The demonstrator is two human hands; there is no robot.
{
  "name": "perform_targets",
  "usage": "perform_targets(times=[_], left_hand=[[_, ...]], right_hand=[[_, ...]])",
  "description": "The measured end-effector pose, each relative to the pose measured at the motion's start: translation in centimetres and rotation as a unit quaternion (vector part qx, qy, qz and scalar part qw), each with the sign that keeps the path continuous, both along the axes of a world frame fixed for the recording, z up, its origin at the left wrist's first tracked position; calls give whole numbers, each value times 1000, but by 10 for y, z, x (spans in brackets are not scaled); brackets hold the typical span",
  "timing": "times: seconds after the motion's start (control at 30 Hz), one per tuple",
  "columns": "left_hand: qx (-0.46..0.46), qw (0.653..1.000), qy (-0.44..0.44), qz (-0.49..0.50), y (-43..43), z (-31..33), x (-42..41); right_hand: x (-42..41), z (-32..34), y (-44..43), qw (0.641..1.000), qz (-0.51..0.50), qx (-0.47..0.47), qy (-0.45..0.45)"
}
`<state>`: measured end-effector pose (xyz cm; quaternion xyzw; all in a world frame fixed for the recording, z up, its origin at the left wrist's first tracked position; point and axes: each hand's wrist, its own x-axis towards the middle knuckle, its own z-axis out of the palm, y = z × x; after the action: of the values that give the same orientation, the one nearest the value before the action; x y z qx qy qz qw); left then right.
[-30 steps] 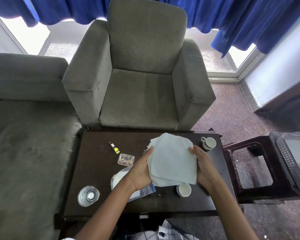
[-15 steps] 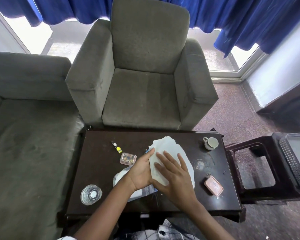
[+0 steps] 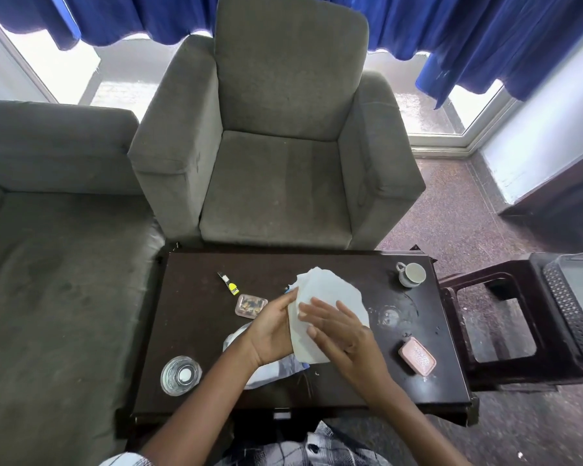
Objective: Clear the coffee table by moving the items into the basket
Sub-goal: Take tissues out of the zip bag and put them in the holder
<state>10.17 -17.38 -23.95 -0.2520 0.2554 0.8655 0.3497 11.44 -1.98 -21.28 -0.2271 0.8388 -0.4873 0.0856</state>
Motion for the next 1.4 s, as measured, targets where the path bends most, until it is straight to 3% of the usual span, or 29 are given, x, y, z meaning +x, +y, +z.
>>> perform_targets(times=[0.3,0.4,0.5,0.53,0.6,0.67,0.7,0.73,0.77,1.0,1.3,1.4], left_hand=[[23,1000,6,8,-5,3,4],[15,999,36,-5,-4,7,6],[-41,997,68,-17,-6,9,9],[-56,996,70,-16,-7,10,9],[-66,995,73,-19,-8,11,8],[-67,994,79,-28,-9,14,8],[-68,994,79,-33,-9,16,9],[-66,994,80,-36,-10,17,9],[-63,994,79,-38,-11,17,8],[-87,992,71,-52,-21,14,6],[-98,994,53,-18,-23,9,6],[-89,995,54,-6,-19,9,8]], right_hand=[[3,-12,5,974,135,136,125],[-1,4,9,996,42,58,51],[-14,19,21,983,-176,-43,-12],[-21,21,25,967,-237,-70,-68],[-32,18,33,909,-280,-146,-272],[-34,10,39,795,-237,-249,-499],[-32,6,41,734,-211,-290,-576],[-30,5,43,697,-185,-313,-618],[-28,5,44,686,-161,-320,-634],[-38,5,46,799,-177,-249,-518],[-34,1,37,788,-239,-323,-467],[-32,1,37,779,-200,-318,-503]])
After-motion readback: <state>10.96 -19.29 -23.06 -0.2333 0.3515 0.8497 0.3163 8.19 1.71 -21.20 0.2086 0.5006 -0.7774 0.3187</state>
